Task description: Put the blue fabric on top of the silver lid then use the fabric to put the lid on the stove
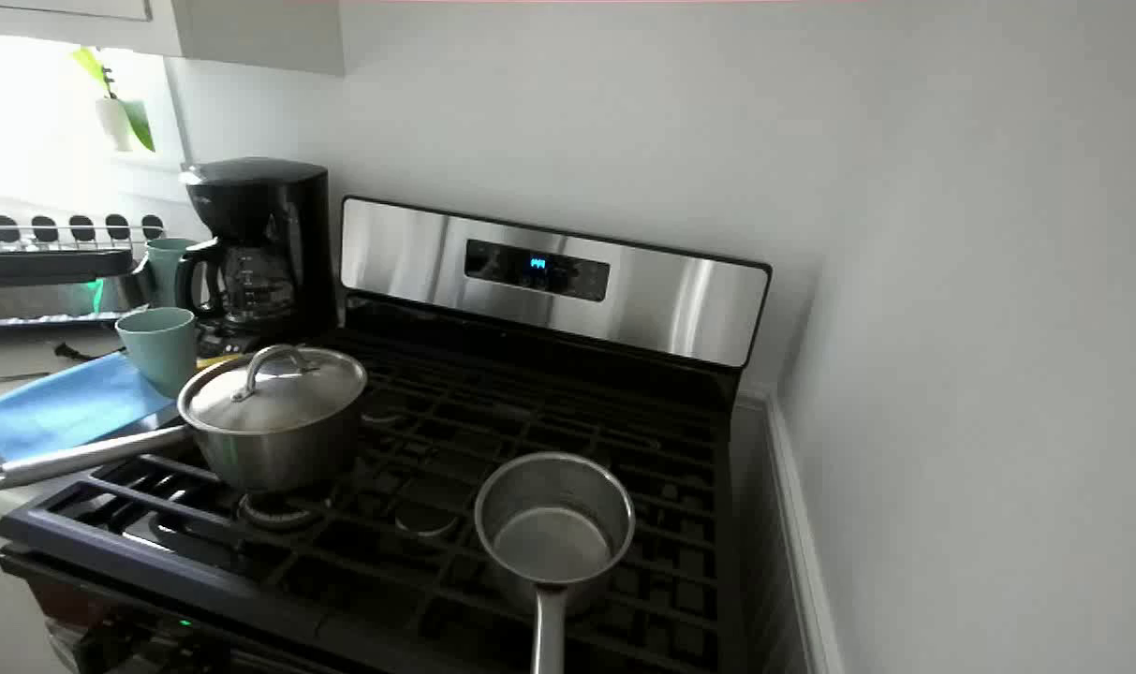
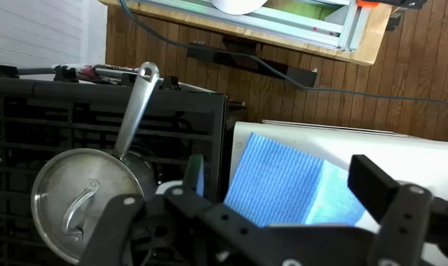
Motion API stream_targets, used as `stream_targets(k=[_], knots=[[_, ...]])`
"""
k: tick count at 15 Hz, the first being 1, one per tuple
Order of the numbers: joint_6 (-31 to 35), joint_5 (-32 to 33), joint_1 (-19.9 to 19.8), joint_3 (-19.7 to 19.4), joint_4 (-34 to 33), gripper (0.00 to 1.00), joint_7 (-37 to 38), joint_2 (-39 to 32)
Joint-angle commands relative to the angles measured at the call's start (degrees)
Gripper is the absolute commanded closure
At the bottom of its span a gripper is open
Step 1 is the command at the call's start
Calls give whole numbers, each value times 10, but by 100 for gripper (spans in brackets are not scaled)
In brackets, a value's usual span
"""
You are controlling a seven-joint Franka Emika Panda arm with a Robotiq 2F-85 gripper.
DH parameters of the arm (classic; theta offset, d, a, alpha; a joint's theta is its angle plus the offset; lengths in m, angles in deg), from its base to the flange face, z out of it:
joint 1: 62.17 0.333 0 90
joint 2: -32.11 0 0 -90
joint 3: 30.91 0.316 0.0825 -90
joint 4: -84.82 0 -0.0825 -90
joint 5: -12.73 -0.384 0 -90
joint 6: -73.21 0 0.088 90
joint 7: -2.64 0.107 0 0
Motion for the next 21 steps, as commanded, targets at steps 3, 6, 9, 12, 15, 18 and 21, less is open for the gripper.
stream_targets(k=[3, 6, 9, 12, 15, 18, 21], knots=[[-1, 3, 8, -6, -1, 0, 4, -2], [-1, 3, 8, -6, -1, 0, 4, -2], [-1, 3, 8, -6, -1, 0, 4, -2], [36, -1, 10, -38, 16, 0, -53, -14], [80, -13, 18, -59, 31, 0, -114, -43], [143, -35, 32, -74, 49, 0, -175, -80], [205, -62, 54, -73, 54, 0, -233, -120]])
